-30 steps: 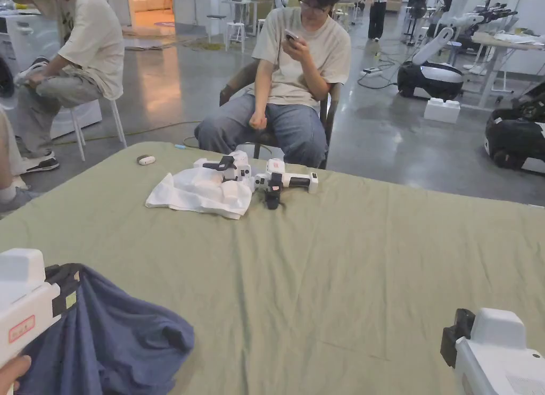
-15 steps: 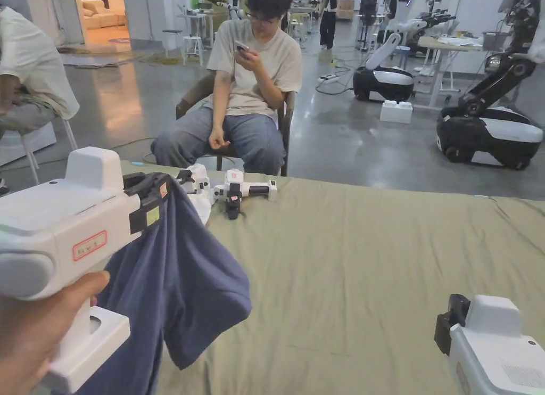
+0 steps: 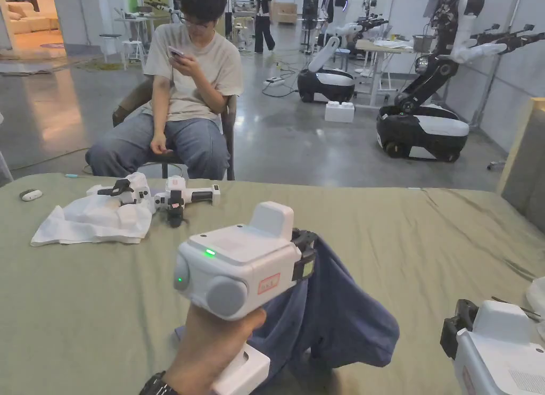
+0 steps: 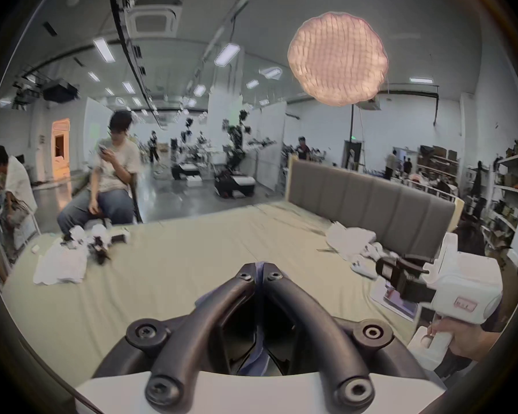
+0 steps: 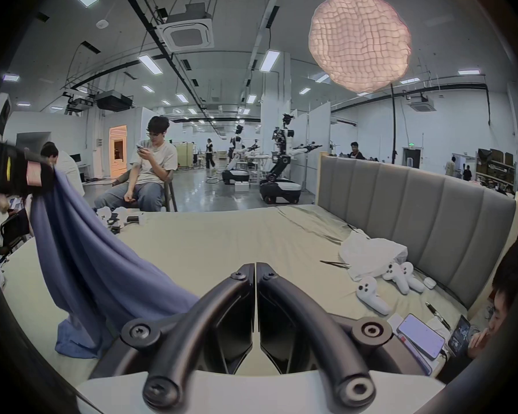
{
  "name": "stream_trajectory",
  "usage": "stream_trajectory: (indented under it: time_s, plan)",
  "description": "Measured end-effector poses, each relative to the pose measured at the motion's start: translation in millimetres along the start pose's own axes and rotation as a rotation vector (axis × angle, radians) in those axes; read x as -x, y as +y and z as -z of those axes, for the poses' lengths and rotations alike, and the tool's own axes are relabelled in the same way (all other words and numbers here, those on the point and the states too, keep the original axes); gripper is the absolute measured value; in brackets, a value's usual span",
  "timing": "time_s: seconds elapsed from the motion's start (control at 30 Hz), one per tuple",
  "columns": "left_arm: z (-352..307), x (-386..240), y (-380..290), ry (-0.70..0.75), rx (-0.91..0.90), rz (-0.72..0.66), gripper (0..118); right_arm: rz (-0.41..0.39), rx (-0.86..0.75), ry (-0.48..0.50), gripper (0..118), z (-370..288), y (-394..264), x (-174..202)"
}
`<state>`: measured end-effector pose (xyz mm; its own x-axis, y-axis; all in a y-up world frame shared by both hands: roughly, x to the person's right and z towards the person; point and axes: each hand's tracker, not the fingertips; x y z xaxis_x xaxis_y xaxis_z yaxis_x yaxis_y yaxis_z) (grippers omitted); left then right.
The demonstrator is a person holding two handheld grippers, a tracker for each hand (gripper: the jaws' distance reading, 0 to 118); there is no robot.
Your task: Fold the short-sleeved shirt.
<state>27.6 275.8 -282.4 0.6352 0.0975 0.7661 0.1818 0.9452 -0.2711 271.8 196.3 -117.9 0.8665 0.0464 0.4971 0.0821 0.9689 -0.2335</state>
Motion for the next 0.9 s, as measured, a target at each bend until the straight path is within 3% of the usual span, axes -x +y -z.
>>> stream_trajectory:
  time_s: [0.23, 0.33, 0.37, 0.4, 0.43, 0.47, 0.6, 0.77, 0.83, 0.9]
  plan:
    - [44.0, -27.5, -85.8, -0.039, 0.163, -0.033, 3, 0.006, 0.047, -0.025, 0, -1.1, -17.6, -19.1]
    - [42.4, -24.5, -102.5, -0.022, 0.173, -0.052, 25, 0.007, 0.069, -0.014, 0, 0.3, -22.3, -18.9]
    - [38.3, -22.2, -103.3, -0.018, 0.173, -0.063, 39, 0.006, 0.072, -0.009, 0, 0.4, -22.8, -17.8]
    - [32.2, -19.0, -102.5, -0.013, 0.162, -0.071, 63, 0.004, 0.073, -0.005, 0, 0.1, -22.5, -15.0]
    - [27.3, -11.5, -100.1, -0.003, 0.138, -0.078, 76, 0.001, 0.071, 0.002, 0, -0.1, -21.6, -12.1]
    - [19.2, -6.4, -97.0, 0.012, 0.100, -0.083, 80, 0.000, 0.069, 0.010, 0, -0.4, -20.0, -9.1]
    - [-9.5, 28.9, -85.0, 0.112, -0.010, -0.116, 81, -0.012, 0.026, 0.047, 0, -1.7, -7.2, 10.2]
    - [-54.1, 61.3, -74.5, 0.350, -0.124, -0.123, 75, -0.022, -0.046, 0.084, 0, -2.2, 10.2, 39.8]
    - [-71.4, 69.7, -72.1, 0.415, -0.158, -0.122, 58, -0.028, -0.071, 0.101, 0, -3.1, 17.0, 51.1]
    - [-83.1, 78.7, -72.8, 0.468, -0.164, -0.111, 31, -0.030, -0.091, 0.118, 0, -4.4, 22.3, 60.8]
